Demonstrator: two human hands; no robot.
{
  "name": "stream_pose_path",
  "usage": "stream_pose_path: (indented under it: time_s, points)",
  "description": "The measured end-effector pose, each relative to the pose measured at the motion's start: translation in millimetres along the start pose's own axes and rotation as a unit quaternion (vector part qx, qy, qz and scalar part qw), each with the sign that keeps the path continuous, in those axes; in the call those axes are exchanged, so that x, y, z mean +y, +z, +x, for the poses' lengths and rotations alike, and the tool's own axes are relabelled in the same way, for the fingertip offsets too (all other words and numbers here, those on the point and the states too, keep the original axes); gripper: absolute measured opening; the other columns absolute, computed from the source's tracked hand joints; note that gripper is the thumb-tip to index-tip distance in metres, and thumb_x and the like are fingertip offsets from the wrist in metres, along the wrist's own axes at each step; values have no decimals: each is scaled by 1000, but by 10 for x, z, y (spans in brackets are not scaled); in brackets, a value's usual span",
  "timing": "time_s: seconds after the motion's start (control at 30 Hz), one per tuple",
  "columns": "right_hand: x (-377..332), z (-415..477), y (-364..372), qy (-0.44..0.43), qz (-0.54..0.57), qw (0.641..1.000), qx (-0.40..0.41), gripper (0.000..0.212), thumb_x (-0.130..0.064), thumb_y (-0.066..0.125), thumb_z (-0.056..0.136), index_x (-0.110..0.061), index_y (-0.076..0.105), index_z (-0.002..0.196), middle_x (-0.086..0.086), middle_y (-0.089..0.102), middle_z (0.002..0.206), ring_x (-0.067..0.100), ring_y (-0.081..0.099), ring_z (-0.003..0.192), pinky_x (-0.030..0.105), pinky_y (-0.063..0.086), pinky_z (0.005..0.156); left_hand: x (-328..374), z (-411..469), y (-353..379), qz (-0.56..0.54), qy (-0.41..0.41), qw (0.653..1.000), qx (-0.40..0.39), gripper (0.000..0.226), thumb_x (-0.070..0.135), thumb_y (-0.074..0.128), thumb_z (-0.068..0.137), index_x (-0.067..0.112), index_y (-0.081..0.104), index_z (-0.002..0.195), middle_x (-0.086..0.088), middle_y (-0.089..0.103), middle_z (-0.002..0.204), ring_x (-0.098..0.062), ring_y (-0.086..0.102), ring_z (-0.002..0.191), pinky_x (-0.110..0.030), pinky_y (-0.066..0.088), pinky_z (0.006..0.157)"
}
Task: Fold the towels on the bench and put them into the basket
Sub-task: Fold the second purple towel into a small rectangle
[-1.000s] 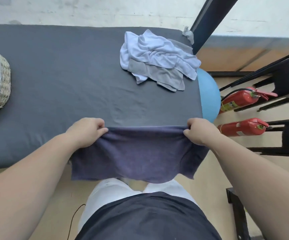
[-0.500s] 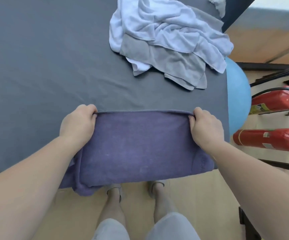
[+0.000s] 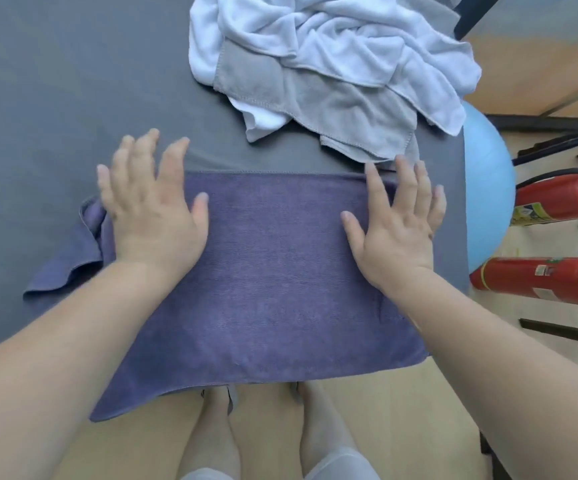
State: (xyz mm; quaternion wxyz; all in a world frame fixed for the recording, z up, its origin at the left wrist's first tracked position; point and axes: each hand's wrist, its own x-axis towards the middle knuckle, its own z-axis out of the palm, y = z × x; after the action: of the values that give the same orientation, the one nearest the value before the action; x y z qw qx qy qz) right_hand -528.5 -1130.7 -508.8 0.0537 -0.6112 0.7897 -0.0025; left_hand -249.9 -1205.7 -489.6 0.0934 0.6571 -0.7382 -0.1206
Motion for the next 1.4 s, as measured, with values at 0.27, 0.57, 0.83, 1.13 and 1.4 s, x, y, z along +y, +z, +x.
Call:
stream_pose_path:
  time_s: [0.27,0.57,0.83,1.13,1.4]
  points:
    - [-2,-360,309,23,-5,991,-134,90,-81,18,90,-30,-7,160,18,-18,166,43,-18,151,60,-4,122,115,-605,504,143,8,971,-190,95,88,11,79,38,-12,156,-4,-27,163,-35,-22,150,-73,-1,113]
    - [252,150,219,41,-7,992,-122,96,-91,18,80,-37,6,159,22,-2,166,40,-16,152,65,-5,120,-90,-114,434,156,44,966,-201,100,96,14,72,46,-13,153,4,-28,163,-30,-23,150,-73,-2,113]
    - [-307,-112,6,134,79,984,-89,83,-69,36,94,-35,-2,160,18,-12,167,38,-14,153,66,-6,118,-539,-453,-22,112,52,987,-106,83,60,54,89,28,21,158,-9,4,167,-31,0,153,-66,0,117]
    - [-1917,-626,273,-157,80,978,-108,72,-65,34,97,-38,13,160,8,-5,169,38,-13,154,67,-5,119,-1411,-813,-243,-20,-150,988,-13,62,34,73,86,13,50,140,-12,55,133,-40,45,122,-49,35,104]
    - [-2016,-555,491,-177,17,974,-141,71,-69,29,97,-41,11,159,2,-3,170,36,-11,154,65,-2,120,-1715,-470,-412,-108,-144,983,27,18,24,57,96,12,60,82,2,55,75,-24,48,76,-30,32,68]
